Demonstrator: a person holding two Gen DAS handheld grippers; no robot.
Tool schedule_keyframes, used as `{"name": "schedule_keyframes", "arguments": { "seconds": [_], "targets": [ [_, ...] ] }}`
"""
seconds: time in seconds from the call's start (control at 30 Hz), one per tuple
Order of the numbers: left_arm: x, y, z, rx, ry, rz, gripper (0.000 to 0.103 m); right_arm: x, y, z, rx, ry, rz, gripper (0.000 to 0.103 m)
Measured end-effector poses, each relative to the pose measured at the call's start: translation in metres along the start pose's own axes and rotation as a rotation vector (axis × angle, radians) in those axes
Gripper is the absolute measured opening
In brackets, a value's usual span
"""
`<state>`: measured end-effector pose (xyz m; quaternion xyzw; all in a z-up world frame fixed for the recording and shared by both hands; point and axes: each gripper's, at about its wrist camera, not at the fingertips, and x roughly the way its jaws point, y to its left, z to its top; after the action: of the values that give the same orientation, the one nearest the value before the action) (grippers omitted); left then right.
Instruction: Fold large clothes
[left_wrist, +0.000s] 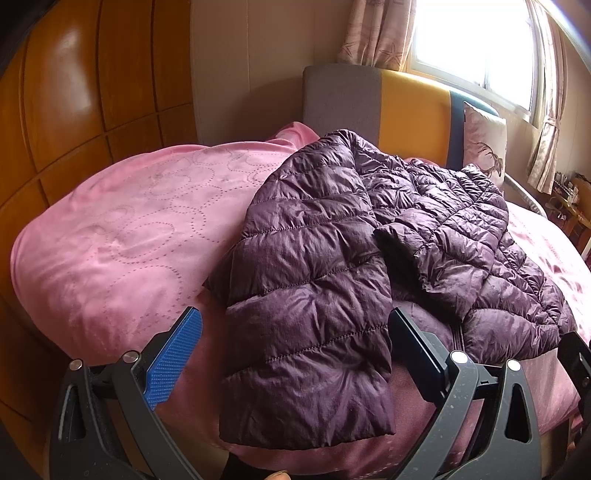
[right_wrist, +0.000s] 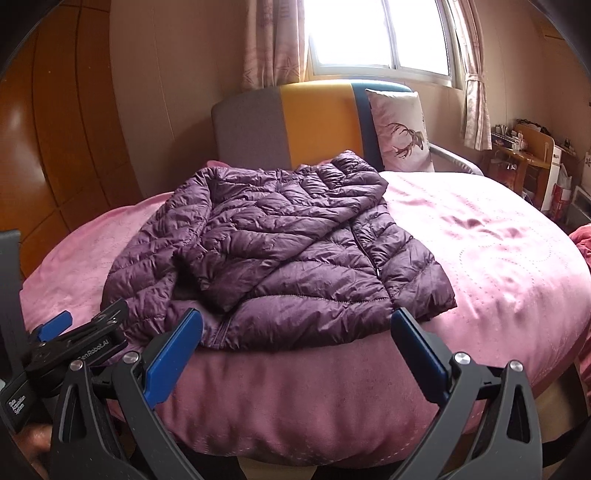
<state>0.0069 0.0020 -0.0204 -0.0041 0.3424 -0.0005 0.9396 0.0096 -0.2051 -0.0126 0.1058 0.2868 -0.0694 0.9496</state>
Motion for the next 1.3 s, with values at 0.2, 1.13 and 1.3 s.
{"name": "schedule_keyframes", "arguments": {
  "seconds": [0.2, 1.13, 1.3],
  "targets": [
    [-0.001, 0.000, 0.001, 0.002, 0.001, -0.006, 0.100, 0.002, 0.001, 0.000, -0.009, 0.014, -0.003, 0.101],
    [0.003, 0.008, -0.002, -0.014, 0.021, -0.014, 0.100, 0.008, -0.004, 0.004, -0.004, 0.028, -0.008, 0.101],
    [0.003, 0.009, -0.002, -0.016, 0.024, -0.013, 0.100, 0.009, -0.004, 0.003, -0.008, 0.027, -0.007, 0.101]
  ]
}}
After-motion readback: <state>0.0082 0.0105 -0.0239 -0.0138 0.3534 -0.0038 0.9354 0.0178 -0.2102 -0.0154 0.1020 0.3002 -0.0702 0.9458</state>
